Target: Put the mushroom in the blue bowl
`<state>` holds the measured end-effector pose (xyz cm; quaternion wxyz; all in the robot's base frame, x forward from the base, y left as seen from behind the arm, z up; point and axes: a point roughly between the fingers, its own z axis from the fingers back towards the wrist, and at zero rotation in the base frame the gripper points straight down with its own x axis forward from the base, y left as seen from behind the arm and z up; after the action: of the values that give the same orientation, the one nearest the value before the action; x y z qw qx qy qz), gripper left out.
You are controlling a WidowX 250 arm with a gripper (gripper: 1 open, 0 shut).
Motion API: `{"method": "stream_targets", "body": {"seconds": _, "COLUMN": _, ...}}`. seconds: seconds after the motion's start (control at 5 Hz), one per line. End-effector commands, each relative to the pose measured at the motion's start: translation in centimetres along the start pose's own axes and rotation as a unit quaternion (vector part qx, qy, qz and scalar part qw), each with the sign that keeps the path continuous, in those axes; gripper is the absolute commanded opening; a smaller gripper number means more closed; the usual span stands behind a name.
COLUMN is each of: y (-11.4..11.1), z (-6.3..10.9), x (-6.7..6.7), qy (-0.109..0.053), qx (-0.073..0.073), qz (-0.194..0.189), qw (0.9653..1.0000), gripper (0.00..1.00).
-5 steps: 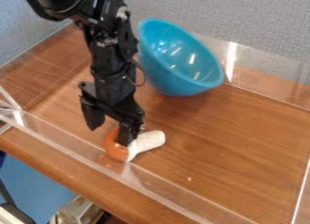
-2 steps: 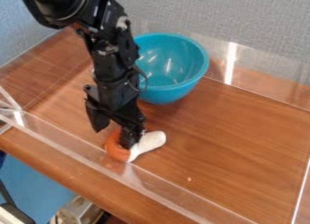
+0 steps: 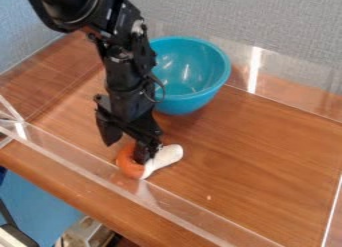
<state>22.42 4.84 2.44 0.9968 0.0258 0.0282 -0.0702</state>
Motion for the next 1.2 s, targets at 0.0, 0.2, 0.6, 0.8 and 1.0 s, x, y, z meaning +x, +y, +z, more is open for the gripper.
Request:
{"method": "stream_targets", "body": {"seconds": 0.0, "y": -0.9, "z": -2.4, "x": -1.9, "qy": 0.062, "qx": -0.012, "qz": 0.008, "qw": 0.9979, "gripper": 1.0}}
{"method": "stream_targets", "body": {"seconds": 0.2, "y": -1.5, "z": -2.5, "x": -2.1, "qy": 0.064, "qx": -0.007, "qz": -0.027, "qw": 0.9975, "gripper": 1.0}}
{"method": "stream_targets", "body": {"seconds": 0.6, "y": -0.9, "z": -0.9, "x": -2.4, "qy": 0.06, "qx": -0.014, "qz": -0.008, "qw": 0.9981, "gripper": 0.0}}
{"method": "stream_targets", "body": {"seconds": 0.8, "y": -0.3, "z": -0.3, "x": -2.5, "qy": 0.055, "qx": -0.018, "qz": 0.007, "qw": 0.9983, "gripper": 0.0}}
{"method": "stream_targets", "body": {"seconds": 1.0, "y": 0.4, "z": 0.3, "x": -2.5, "qy": 0.05, "qx": -0.023, "qz": 0.021, "qw": 0.9983, "gripper": 0.0}}
